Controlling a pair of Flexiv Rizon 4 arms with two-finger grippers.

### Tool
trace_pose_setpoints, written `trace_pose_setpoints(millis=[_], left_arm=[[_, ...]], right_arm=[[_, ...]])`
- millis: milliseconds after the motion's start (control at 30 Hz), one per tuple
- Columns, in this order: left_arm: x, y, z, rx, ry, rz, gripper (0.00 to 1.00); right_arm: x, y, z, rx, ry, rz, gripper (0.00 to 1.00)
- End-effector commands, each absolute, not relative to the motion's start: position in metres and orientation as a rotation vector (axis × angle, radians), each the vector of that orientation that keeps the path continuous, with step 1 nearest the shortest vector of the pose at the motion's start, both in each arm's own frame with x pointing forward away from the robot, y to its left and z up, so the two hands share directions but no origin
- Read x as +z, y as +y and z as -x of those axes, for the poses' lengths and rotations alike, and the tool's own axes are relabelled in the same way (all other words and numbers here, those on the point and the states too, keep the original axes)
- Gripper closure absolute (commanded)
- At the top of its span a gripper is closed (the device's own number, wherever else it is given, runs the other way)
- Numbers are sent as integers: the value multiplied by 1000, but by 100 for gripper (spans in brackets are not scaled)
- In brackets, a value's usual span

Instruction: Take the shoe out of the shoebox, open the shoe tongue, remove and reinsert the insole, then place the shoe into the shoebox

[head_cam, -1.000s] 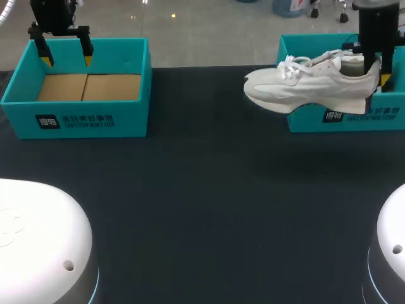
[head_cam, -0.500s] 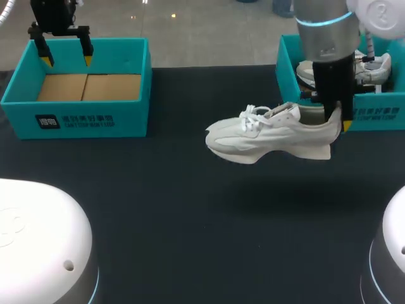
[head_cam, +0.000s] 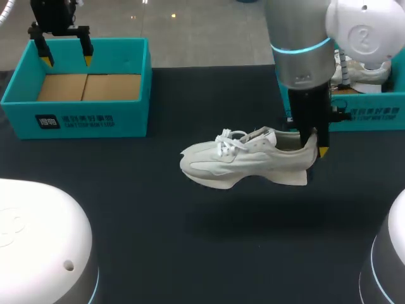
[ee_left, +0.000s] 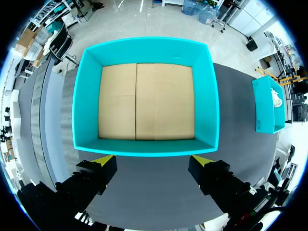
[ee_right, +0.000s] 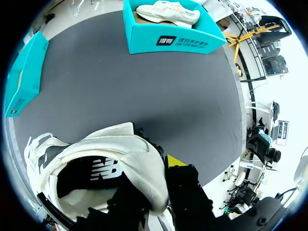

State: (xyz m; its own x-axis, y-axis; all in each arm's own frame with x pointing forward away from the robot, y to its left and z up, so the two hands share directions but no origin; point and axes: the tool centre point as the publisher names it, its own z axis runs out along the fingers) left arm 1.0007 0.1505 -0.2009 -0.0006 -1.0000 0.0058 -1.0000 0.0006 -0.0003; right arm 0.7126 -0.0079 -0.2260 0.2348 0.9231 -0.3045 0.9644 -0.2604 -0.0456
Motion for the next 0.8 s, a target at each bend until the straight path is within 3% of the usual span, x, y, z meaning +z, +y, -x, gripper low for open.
trace_pose_setpoints(millis=[33, 800], left_arm=[[-201, 150, -1000, 3, -2220, -2219, 0], [-201, 150, -1000, 3, -2220, -2219, 0]], right_arm=[[-227, 11, -710, -428, 1835, -2323, 100], [-233, 31, -708, -438, 1848, -2328, 100]])
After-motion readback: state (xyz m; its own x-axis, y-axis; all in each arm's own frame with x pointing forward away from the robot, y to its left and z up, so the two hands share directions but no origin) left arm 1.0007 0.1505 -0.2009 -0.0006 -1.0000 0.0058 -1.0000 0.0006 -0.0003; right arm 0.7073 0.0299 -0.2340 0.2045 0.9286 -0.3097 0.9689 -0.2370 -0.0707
